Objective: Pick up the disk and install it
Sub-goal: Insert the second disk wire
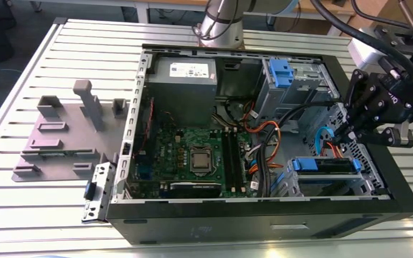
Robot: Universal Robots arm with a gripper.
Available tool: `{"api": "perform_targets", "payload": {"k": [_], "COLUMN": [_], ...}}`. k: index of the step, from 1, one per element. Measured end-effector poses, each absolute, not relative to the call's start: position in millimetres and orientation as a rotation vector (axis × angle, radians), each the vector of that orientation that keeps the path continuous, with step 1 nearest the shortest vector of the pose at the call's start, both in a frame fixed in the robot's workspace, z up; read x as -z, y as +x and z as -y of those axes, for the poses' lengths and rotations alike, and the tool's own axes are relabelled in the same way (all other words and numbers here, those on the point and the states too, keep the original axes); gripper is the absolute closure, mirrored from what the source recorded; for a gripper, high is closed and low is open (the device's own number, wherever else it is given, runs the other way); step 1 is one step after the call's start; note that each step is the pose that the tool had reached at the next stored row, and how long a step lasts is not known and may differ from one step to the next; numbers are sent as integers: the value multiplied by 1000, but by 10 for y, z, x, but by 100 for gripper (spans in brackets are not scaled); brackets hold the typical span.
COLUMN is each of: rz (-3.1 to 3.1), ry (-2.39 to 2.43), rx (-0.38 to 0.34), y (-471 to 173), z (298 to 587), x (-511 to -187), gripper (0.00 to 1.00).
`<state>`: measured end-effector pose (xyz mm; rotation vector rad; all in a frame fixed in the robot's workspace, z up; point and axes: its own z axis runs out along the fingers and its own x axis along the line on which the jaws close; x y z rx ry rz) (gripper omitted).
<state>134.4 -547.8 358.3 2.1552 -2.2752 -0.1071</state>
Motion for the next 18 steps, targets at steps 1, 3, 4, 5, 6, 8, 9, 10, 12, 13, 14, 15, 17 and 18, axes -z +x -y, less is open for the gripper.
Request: {"api": "perform_targets", "payload": {"k": [1, 3, 4, 5, 6, 8, 9, 10, 12, 13, 14, 15, 17, 18], "rz": [2275, 2275, 2275, 2275, 2276, 2279, 2281, 2283, 2287, 2289, 2293, 2298, 2305, 2307], "ry": [2155, 2155, 2155, 2155, 2156, 2159, 2162, 2164, 2168, 2170, 2175, 2180, 2186, 2189], "rx": [107, 107, 107, 108, 109, 117, 123, 129, 138, 145, 156, 169, 187, 193], "y": [1339, 1322, 1313, 1304, 1296, 1283, 1278, 1275, 1275, 1275, 1275, 1274, 1274, 1274], "z": [5501, 5563, 5594, 5625, 5652, 5695, 5714, 5731, 5751, 5754, 5756, 5758, 5766, 5774], "x": [-3583, -3578, -3573, -3566, -3556, -3543, -3537, -3530, -3513, -3506, -3502, -3498, -3486, -3478], "gripper": [84, 84, 84, 84, 84, 84, 84, 84, 84, 84, 84, 84, 84, 84]}}
